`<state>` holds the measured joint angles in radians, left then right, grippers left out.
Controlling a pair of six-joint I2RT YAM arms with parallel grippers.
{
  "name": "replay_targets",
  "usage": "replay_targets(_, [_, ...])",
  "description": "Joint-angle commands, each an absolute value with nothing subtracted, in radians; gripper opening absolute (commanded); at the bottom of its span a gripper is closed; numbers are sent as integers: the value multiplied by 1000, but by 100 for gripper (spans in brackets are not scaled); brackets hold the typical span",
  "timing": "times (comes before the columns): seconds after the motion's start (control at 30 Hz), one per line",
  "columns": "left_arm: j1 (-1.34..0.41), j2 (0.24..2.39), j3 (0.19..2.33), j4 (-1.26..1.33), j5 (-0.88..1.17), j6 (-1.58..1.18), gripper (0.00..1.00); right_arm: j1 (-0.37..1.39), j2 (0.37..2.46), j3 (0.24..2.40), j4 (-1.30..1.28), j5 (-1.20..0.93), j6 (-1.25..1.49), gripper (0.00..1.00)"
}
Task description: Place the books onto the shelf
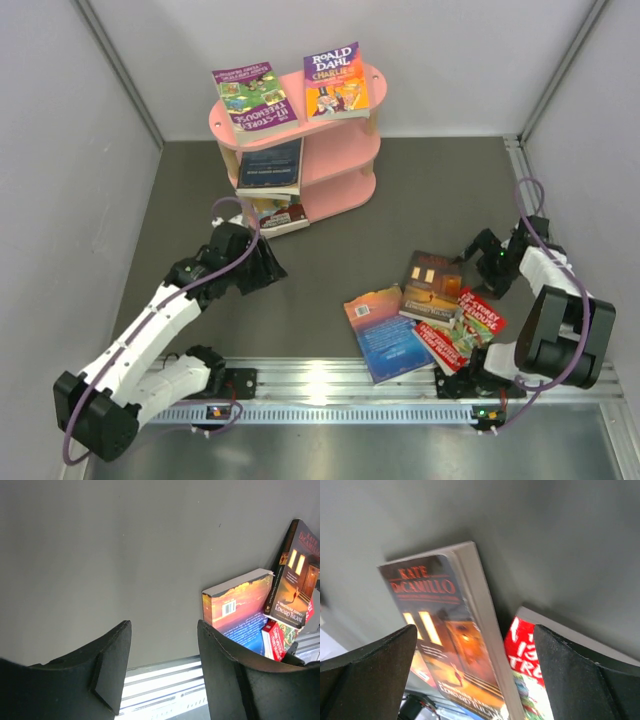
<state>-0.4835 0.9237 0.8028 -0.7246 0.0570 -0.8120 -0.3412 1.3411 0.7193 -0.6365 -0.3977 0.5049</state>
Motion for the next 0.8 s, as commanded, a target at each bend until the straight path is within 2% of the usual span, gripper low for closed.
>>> replay_targets(0.0, [-485,963,845,-649,75,-792,60,-293,1374,658,-497,-445,543,100])
replay_targets(0.43, [-485,999,874,-658,69,-781,60,-143,1535,664,-328,-445,609,98])
replay_targets(0.5, [-485,994,874,-663,63,-781,60,-138,1558,667,-319,-449,612,92])
replay_targets(0.57, [-485,991,879,-667,57,-781,60,-129,1557,655,-295,-460,624,81])
replay_targets(0.6, [-485,991,879,-672,55,-782,60,-124,1555,649,-285,-463,630,71])
replay_targets(0.7, [-485,992,881,-672,57,-787,60,-94,1563,623,-241,-479,652,57])
replay_targets(0.73, [-485,992,882,-673,57,-788,60,-71,1566,617,-212,-482,666,47])
replay_targets(0.77, [-485,992,884,-673,57,-788,60,-58,1571,606,-195,-497,672,42])
